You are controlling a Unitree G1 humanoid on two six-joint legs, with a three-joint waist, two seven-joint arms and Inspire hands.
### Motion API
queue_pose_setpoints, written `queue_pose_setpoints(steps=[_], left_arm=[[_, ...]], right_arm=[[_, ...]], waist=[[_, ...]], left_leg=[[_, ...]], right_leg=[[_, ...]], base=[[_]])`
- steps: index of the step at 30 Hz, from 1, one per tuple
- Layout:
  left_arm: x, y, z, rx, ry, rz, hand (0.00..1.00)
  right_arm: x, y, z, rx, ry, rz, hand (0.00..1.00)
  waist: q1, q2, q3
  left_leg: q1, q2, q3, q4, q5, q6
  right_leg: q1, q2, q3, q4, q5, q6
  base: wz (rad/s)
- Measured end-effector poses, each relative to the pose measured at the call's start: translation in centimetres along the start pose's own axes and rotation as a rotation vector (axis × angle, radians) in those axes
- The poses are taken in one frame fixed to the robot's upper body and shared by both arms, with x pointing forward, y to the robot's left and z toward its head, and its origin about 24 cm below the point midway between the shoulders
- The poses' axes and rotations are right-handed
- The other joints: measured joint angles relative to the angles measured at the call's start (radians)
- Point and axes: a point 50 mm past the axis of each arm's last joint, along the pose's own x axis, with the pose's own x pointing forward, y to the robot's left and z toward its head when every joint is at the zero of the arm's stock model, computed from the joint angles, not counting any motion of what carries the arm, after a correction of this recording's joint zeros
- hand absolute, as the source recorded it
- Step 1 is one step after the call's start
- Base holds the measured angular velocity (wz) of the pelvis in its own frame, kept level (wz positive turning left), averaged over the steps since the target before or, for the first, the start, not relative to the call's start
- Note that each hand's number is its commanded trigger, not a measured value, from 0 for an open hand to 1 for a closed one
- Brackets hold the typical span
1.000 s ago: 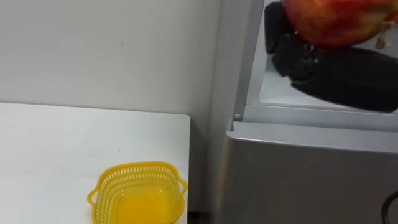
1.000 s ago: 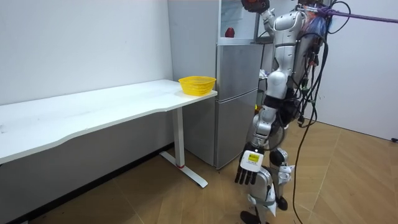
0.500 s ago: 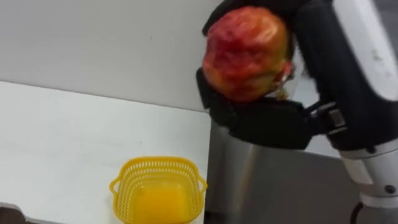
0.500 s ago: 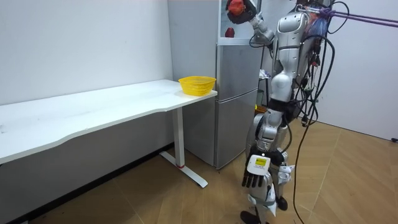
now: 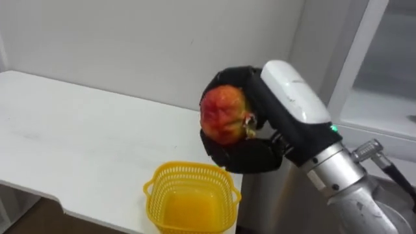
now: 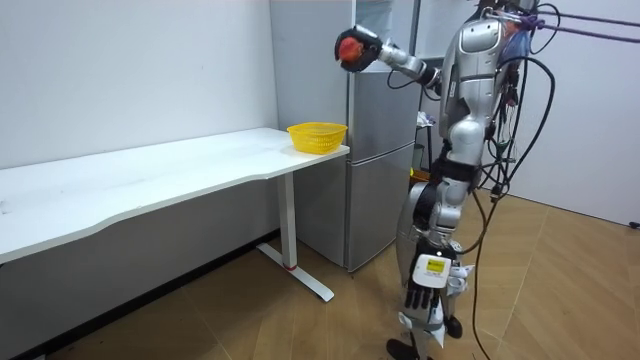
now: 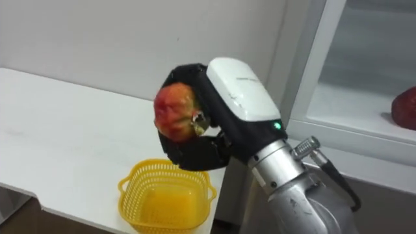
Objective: Retrieve from the upper fridge
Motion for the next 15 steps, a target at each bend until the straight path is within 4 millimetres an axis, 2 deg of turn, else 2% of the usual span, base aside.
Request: queue_pose_setpoints(steps=[3,5,12,15], left_arm=[[0.0,0.3,0.0,0.084,0.016,0.006,0.00],[0.0,0.2,-0.1,0.113,0.027,0.006,0.00],[0.0,0.2,0.4,0.151,0.024,0.009,0.00],[0.0,0.1,0.9,0.161,0.014,0.007,0.00]], right_arm=[[-0.1,1.3,-2.6,-0.031,0.124,0.061,1.00],[-0.2,1.7,-3.3,-0.040,0.162,0.079,1.00],[-0.5,2.5,-4.7,-0.041,0.221,0.119,1.00],[-0.6,3.4,-5.6,-0.037,0.257,0.159,1.00]], waist=[[0.021,-0.007,0.0002],[0.021,-0.009,-0.0014],[0.021,-0.020,-0.0076],[0.027,-0.024,-0.0062]], left_leg=[[-0.007,-0.003,-0.008,0.002,0.000,0.001],[-0.015,-0.007,-0.016,0.002,0.002,0.003],[-0.029,-0.013,-0.029,0.004,0.006,0.006],[-0.033,-0.014,-0.036,0.011,0.006,0.006]], right_leg=[[-0.002,-0.002,-0.002,0.000,0.000,0.000],[-0.007,-0.004,-0.006,0.000,0.000,0.001],[-0.016,-0.010,-0.015,-0.001,-0.001,0.001],[-0.015,-0.010,-0.024,-0.001,-0.001,0.001]], base=[[0.07],[0.09],[0.06],[0.05]])
